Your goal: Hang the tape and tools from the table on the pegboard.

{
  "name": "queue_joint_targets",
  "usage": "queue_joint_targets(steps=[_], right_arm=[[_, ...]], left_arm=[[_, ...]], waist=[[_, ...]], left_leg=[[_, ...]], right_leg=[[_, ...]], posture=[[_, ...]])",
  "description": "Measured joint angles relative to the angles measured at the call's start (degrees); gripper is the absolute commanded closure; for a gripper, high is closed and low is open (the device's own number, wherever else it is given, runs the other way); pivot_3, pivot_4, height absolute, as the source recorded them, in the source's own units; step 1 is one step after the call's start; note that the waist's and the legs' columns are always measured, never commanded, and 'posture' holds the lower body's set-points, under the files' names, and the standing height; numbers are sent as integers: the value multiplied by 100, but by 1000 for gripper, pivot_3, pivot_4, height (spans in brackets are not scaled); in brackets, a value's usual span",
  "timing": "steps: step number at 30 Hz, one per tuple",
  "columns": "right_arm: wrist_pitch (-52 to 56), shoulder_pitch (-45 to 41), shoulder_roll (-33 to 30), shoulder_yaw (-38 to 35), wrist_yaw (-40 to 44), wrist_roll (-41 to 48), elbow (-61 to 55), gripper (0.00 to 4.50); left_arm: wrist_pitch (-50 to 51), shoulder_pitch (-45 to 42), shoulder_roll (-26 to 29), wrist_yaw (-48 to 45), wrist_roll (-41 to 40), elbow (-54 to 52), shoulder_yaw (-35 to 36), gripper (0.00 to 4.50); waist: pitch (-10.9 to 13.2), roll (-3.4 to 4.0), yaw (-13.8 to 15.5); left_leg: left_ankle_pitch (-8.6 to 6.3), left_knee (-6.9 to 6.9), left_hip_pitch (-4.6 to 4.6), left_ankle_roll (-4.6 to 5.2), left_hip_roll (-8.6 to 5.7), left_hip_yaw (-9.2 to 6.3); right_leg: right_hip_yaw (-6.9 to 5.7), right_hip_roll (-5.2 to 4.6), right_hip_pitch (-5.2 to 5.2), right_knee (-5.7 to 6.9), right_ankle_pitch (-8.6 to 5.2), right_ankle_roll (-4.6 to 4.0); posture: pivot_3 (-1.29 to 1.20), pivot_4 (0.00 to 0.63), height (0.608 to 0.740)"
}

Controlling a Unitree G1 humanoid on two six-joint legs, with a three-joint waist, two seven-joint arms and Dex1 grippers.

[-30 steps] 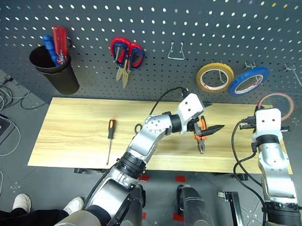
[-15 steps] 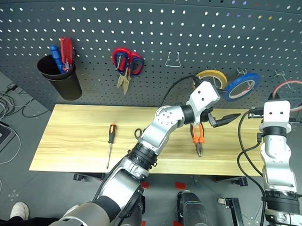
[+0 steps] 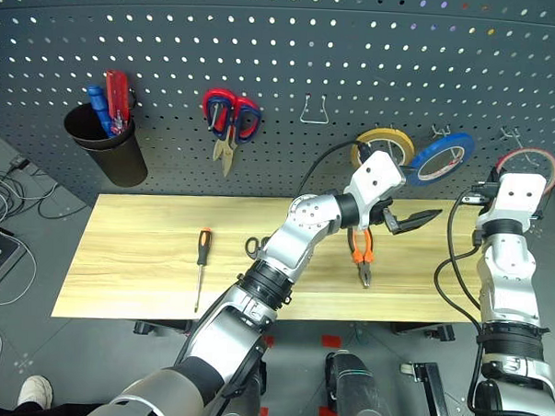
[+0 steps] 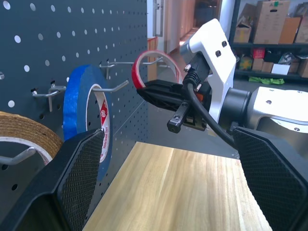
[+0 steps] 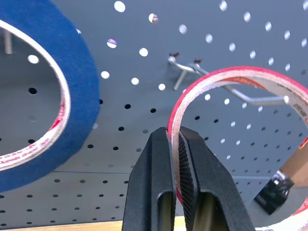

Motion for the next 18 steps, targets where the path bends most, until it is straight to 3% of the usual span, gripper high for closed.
queue_joint_targets(steps=[11,18], right_arm=[[103,105,144,0,-102,-5,-63,16],[1095,920,331,34,-127,8,-998,16]], left_arm=[[-27,-49,-5,19,1,125,1,0],[29,411,108,-122,0,-360,-63,0]], waist=[[-68,41,-9],[-70,43,-32]], left_leg=[[0,2,1,1,-1,6],[-1,1,4,4,2,11]], right_leg=[[4,-1,0,3,0,0],[10,0,0,9,0,0]], posture=[[-85,201,740],[-82,249,740]])
